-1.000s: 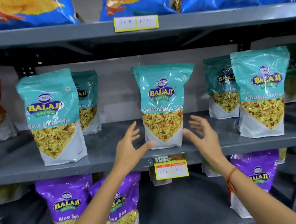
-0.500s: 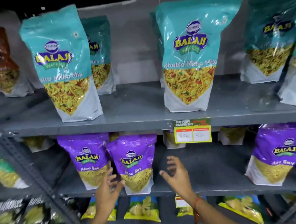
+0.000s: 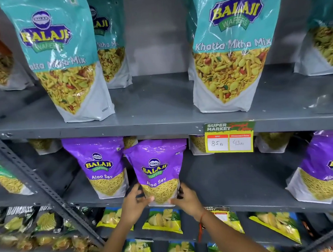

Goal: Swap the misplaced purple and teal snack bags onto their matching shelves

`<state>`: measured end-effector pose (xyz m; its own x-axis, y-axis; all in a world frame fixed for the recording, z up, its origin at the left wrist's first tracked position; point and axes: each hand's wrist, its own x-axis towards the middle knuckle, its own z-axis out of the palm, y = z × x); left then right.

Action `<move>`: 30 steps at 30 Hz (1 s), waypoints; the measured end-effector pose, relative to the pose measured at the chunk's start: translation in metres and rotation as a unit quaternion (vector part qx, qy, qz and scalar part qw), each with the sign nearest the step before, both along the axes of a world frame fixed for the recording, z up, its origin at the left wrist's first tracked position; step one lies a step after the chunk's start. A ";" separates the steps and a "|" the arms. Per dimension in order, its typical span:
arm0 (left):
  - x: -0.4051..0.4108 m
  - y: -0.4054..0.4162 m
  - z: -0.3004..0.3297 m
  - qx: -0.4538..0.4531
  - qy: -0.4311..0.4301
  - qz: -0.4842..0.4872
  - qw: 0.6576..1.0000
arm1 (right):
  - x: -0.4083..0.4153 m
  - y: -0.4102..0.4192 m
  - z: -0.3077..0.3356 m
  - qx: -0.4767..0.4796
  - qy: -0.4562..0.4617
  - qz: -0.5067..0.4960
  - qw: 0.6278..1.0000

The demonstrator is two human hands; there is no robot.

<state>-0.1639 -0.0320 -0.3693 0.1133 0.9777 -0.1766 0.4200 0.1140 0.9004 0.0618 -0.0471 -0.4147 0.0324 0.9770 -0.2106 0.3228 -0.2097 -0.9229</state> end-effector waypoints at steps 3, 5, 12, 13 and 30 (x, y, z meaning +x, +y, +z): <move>0.021 0.000 -0.002 0.017 0.002 -0.023 1.000 | 0.021 -0.009 0.002 0.002 -0.008 -0.023 1.000; 0.041 0.000 -0.004 0.022 -0.007 -0.030 0.999 | 0.040 -0.015 0.005 -0.005 -0.014 -0.041 0.999; 0.123 -0.004 -0.002 0.061 0.012 -0.061 0.996 | 0.116 -0.037 0.009 -0.021 -0.031 -0.102 0.994; 0.132 -0.004 -0.003 0.063 0.014 -0.069 0.996 | 0.125 -0.040 0.008 -0.021 -0.028 -0.111 0.993; 0.154 -0.052 0.018 0.156 -0.037 0.034 0.986 | 0.117 -0.085 0.062 0.115 -0.089 -0.257 0.956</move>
